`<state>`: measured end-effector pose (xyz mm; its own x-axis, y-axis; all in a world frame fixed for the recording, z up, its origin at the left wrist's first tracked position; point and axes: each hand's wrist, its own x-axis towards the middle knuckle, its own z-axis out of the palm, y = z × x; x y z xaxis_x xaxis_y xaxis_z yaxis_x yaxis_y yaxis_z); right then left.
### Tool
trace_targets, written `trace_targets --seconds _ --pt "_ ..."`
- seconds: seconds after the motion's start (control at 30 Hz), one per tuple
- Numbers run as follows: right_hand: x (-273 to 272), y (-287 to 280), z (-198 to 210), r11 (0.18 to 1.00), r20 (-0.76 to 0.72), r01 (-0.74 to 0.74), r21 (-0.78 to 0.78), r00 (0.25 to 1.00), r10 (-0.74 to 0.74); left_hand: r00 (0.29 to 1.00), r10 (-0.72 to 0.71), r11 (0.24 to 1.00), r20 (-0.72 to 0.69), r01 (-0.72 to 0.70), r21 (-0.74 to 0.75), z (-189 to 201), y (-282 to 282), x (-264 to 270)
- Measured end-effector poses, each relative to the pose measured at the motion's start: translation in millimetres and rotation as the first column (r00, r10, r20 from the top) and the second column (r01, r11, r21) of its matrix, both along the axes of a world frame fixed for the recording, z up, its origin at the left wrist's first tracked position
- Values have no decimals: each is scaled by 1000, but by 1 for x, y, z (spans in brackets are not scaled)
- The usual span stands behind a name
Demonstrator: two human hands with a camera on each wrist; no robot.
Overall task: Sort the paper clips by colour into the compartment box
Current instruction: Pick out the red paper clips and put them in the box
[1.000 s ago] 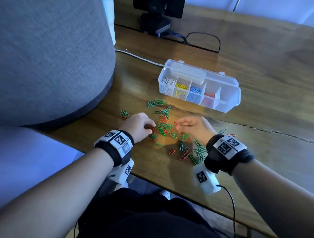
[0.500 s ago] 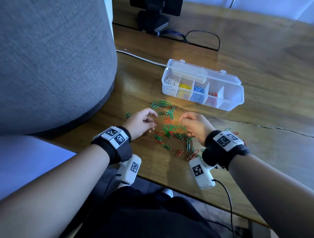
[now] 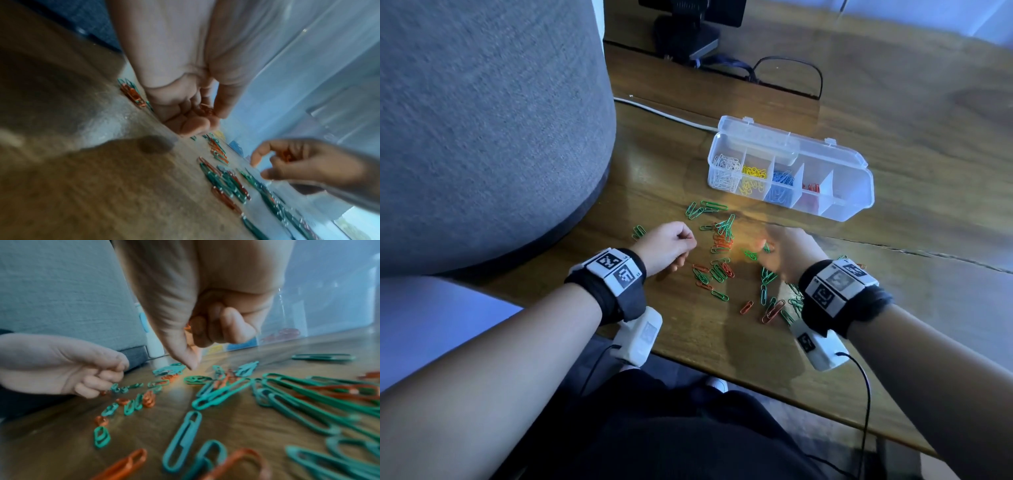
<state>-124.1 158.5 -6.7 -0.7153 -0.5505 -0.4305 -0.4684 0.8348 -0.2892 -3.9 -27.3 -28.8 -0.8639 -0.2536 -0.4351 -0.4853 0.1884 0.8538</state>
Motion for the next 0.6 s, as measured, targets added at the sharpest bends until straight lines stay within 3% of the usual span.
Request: trace_targets --seconds 0.13,0.27,0.47,0.53,0.6 --pt "10 -19 2 976 -21 -189 -105 982 188 1000 31 999 -6 -31 -37 -2 4 -2" --pt "10 -20 -7 957 -31 -290 29 956 291 998 57 996 -15 -58 -75 3 -2 0" --pt "-6 9 -9 972 -50 -215 94 974 220 994 108 964 -23 -110 -243 6 -10 8" --pt "-6 6 -6 987 -46 -161 0 986 161 998 55 954 -25 -60 -295 5 -5 8" --pt "-3 -8 -5 984 -51 -164 -76 986 161 996 -86 918 6 81 -388 6 4 5"
